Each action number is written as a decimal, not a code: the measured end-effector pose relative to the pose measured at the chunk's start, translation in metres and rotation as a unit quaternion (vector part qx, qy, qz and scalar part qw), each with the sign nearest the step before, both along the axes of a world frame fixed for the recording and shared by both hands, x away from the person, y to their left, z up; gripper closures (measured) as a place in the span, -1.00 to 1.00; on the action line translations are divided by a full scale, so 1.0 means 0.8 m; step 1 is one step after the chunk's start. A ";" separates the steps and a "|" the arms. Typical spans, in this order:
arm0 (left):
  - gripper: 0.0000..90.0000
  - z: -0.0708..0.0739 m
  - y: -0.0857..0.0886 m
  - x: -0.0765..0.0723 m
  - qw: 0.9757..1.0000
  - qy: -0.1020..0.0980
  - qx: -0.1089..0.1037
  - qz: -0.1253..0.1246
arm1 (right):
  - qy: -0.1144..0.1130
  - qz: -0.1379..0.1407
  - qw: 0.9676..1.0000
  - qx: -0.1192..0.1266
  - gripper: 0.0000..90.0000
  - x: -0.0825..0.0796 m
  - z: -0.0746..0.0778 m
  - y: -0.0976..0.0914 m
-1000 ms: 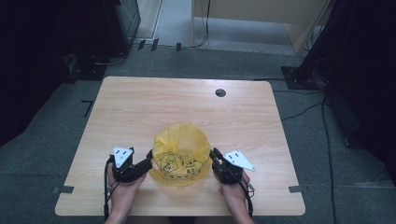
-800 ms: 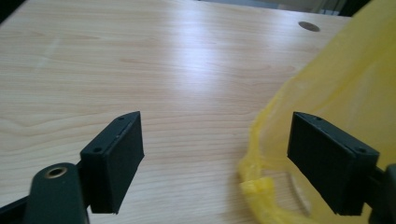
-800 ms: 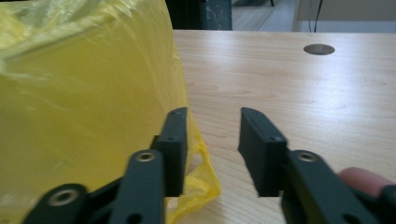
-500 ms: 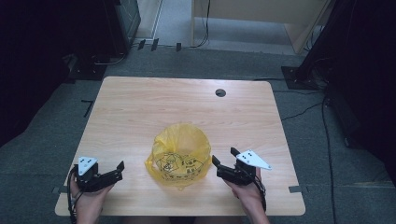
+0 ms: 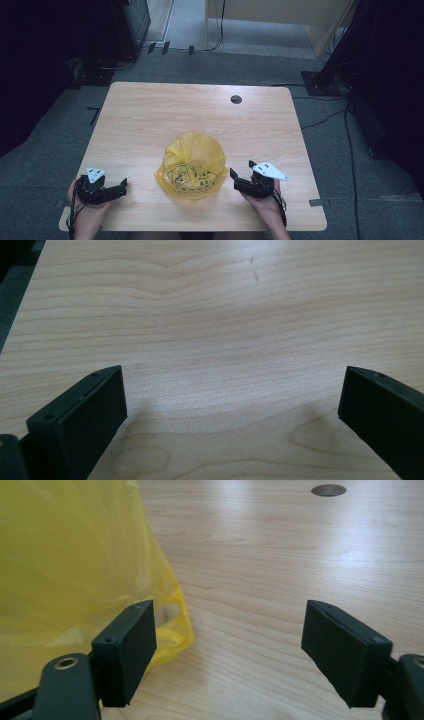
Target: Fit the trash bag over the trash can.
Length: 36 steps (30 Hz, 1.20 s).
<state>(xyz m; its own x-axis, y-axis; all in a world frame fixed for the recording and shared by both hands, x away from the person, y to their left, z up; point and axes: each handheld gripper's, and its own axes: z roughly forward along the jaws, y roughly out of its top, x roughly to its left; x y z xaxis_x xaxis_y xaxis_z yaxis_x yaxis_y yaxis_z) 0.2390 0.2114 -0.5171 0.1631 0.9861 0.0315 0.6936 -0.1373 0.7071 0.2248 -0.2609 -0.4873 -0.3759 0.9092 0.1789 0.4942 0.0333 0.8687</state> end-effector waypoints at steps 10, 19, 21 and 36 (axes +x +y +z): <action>-1.00 -0.005 0.002 0.005 1.000 0.000 -0.014 -0.010 | -0.005 0.058 0.998 0.023 0.41 -0.003 0.002 -0.009; -1.00 -0.005 0.002 0.004 1.000 0.000 -0.014 -0.010 | -0.060 0.149 0.985 0.058 1.00 0.003 0.025 -0.025; -1.00 -0.005 0.002 0.004 1.000 0.000 -0.014 -0.010 | -0.102 0.197 0.975 0.024 1.00 0.005 0.049 -0.027; -1.00 -0.005 0.002 0.004 1.000 0.000 -0.015 -0.010 | -0.167 0.430 0.885 -0.062 1.00 0.054 0.142 0.049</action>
